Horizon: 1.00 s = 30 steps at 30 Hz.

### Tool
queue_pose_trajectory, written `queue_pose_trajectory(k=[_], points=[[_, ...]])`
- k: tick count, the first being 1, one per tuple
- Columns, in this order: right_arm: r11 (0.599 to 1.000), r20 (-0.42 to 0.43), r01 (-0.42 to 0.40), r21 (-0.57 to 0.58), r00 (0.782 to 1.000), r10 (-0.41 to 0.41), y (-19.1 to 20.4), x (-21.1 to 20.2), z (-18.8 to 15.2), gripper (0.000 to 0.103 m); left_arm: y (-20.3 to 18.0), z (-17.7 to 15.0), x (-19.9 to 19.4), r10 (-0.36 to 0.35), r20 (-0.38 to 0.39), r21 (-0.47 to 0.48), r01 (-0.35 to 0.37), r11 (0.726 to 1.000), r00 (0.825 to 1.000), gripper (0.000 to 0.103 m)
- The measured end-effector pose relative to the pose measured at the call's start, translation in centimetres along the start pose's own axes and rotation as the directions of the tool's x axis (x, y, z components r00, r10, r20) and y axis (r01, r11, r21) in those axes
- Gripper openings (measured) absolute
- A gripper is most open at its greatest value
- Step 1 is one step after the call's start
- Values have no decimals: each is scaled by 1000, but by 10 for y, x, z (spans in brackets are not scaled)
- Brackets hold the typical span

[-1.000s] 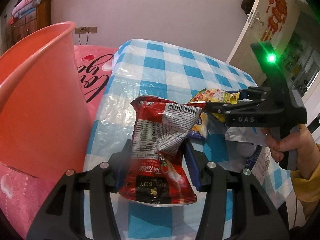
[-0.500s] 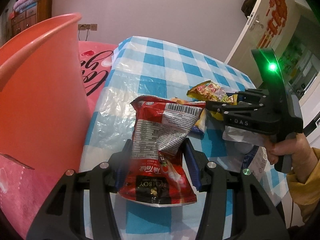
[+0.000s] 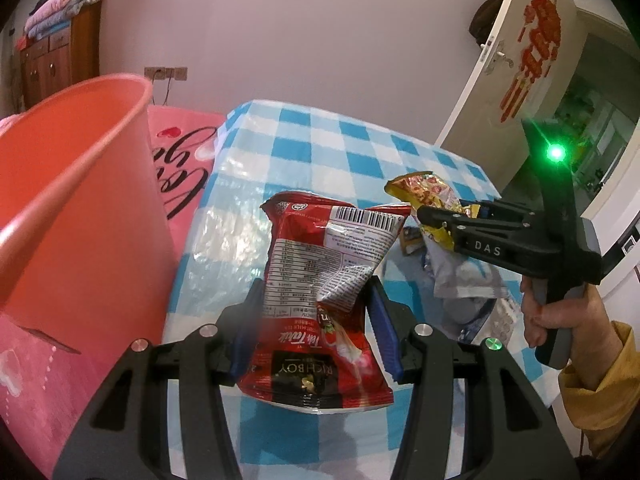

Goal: Collect trash
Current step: 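Carry both chip bags over the orange bucket and open both tools to drop them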

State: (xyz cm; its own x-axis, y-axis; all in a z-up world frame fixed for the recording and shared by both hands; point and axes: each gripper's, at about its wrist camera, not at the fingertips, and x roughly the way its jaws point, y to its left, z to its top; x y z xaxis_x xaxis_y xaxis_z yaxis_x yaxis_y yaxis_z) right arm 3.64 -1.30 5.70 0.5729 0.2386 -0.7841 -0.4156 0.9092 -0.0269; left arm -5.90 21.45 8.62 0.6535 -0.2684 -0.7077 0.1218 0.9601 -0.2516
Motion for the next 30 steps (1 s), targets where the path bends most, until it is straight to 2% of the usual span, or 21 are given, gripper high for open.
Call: queue_pose_trajectory(k=[4,13,22,30], points=[[1000,29,7,20,1000,-8,-4,-17,4,37,-9,10,-12,9,35,29,-10,1000,999,52],[999,84,-44,16,996,42,12,-51,20,37,-10,39,-49,41,135,57,-49,997,990,52],[989,139,-132,-62,980,140,60,-77,55,37,17,60,-92,133,229,30,-143,989,964,52],[962,148,-228,-151,957,250,121,-79,86,37,63,70,-114,256,252,-33,-257,966,933,52]])
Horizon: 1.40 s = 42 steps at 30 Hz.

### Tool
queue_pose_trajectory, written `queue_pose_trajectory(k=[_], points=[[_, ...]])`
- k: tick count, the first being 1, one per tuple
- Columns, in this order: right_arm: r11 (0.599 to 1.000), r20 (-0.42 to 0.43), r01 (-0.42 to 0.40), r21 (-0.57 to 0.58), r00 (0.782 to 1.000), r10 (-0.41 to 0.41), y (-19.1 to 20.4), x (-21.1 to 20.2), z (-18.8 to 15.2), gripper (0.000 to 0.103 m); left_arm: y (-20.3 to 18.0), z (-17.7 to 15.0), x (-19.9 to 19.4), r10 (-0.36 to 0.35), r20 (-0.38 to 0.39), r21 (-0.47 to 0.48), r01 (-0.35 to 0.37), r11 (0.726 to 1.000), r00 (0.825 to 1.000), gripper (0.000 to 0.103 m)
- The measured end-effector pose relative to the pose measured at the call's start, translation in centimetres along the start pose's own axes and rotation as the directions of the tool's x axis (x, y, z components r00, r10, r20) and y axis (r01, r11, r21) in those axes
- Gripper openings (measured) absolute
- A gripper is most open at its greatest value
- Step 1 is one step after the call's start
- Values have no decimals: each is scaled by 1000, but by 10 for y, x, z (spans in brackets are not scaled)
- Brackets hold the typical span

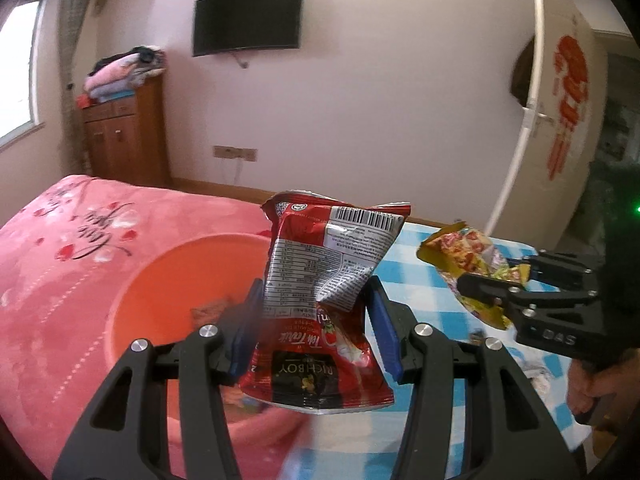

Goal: Collect trash
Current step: 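Carry both chip bags over the orange bucket and open both tools to drop them, then return both tools over the table toward the white milk carton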

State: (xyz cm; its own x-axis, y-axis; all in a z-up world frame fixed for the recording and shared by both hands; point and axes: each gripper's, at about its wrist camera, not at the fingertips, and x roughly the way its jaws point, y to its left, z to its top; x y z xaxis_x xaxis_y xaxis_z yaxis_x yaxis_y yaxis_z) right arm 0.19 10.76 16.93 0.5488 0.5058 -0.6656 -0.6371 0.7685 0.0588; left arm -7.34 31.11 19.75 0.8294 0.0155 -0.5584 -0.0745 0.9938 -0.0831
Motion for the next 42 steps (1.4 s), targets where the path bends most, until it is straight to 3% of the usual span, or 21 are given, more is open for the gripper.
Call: queue_pose_trajectory(k=[9,21,22,23,25,26,31,42], points=[[991,-24,-102,-88,995,100,66,40,30,37,47,-4,20,132,-45,-22,-133,991,990,52],[984,-82,-143,-110,988,134,97,87,32,41,71,-18,46,179,-112,-66,-187,980,977,54],[982,-83,-151,-112,986,142,97,89,31,43,72,-18,47,181,-111,-67,-189,980,977,57],[981,-78,-159,-113,986,150,96,89,30,46,71,-19,47,189,-108,-65,-197,978,976,66],[985,-55,-133,-111,990,127,94,86,28,61,69,-18,45,210,-95,-60,-216,975,973,72],[987,-42,-122,-106,992,119,92,84,27,64,68,-18,44,212,-90,-57,-218,974,973,75],[993,10,-96,-61,995,97,73,68,22,84,65,-14,45,224,-80,-47,-229,972,971,82],[1000,81,-6,2,997,6,34,30,0,89,37,-7,40,218,-58,-18,-219,976,974,84]])
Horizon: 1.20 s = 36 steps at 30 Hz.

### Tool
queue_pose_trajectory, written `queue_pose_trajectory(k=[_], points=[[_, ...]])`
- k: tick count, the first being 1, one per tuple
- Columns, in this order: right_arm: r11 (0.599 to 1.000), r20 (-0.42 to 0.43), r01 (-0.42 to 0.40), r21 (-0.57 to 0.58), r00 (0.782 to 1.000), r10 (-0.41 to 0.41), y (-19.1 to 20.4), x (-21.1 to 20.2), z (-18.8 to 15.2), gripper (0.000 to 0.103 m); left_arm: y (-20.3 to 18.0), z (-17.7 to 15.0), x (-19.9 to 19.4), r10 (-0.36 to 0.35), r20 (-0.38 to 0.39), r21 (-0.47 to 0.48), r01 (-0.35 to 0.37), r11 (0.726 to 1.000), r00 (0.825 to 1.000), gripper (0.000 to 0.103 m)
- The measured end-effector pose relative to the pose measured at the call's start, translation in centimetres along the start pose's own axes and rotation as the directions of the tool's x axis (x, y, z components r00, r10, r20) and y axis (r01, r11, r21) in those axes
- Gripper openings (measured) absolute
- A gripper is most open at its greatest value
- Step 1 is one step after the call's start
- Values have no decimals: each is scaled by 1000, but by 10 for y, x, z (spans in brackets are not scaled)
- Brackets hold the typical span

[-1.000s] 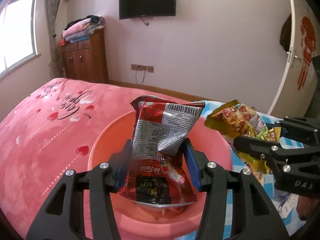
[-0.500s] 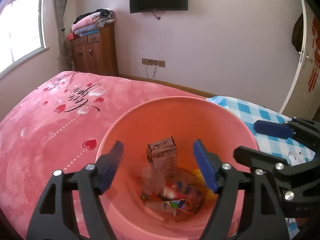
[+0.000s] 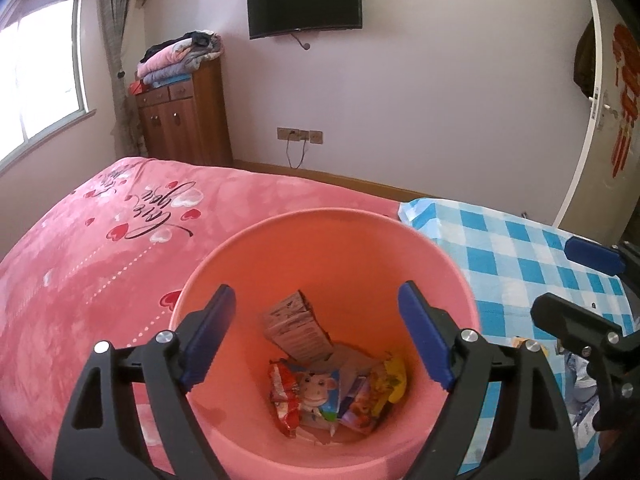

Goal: Collect trash
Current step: 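Return both tools over the table toward the white milk carton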

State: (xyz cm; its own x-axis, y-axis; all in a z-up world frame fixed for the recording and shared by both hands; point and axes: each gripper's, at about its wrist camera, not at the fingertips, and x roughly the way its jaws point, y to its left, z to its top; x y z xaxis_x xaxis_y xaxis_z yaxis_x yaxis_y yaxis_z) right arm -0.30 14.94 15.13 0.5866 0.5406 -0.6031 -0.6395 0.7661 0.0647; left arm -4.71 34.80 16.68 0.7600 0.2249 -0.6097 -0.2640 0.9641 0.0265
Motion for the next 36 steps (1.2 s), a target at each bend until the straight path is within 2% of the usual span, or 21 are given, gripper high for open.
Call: queue_pose_trajectory(k=[9,13,24,36], points=[[997,24,26,73,999,-28,-31,-28,-19,89,-26,-5,-10,-25,-1,24,25,999,1000,85],[994,32,44,103,998,-47,-45,-39,-30,90,-40,-9,-15,-41,0,43,41,998,999,89],[977,41,73,202,996,-83,-83,-68,-70,93,-86,-21,-23,-90,-11,106,91,990,996,89],[952,31,115,285,991,-129,-123,-96,-121,93,-142,-48,-25,-144,-48,177,150,973,988,89]])
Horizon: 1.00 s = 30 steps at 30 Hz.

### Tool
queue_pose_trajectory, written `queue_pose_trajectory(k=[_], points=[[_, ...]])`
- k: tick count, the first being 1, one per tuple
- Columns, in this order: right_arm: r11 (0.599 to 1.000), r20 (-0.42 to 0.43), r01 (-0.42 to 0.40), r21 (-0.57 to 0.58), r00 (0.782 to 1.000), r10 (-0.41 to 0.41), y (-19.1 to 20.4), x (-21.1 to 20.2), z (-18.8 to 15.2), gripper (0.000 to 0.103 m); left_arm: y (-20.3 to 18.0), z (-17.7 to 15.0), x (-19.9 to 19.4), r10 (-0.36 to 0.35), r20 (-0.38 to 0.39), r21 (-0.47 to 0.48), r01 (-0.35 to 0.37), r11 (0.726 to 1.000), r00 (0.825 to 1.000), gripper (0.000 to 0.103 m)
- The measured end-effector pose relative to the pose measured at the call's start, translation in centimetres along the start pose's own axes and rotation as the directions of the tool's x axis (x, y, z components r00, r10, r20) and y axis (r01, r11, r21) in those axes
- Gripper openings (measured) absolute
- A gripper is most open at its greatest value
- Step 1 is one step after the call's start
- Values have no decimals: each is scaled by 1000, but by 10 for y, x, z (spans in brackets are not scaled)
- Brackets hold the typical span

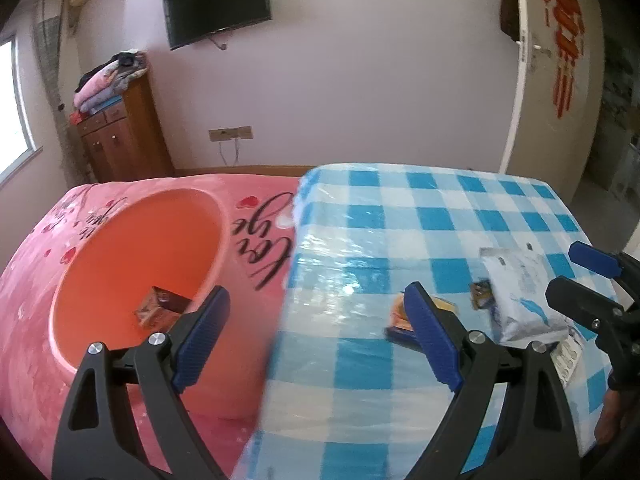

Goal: Collect trash
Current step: 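Return both tools over the table toward the white milk carton, then grasp the white milk carton with the left tool and lift it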

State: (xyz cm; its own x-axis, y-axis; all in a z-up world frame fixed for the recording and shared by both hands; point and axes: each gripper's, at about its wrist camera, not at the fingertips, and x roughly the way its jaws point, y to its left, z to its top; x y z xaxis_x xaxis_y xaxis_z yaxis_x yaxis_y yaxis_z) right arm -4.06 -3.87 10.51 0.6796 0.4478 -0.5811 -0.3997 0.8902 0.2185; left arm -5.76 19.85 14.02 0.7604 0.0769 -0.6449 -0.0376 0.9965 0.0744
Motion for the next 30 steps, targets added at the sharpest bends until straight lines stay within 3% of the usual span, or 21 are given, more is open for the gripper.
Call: queue_pose_trajectory(k=[30], points=[[981,9,115,155,993,-118,-111,-45,-77,93,-119,-32,23,-107,-95,132,119,984,990,89]])
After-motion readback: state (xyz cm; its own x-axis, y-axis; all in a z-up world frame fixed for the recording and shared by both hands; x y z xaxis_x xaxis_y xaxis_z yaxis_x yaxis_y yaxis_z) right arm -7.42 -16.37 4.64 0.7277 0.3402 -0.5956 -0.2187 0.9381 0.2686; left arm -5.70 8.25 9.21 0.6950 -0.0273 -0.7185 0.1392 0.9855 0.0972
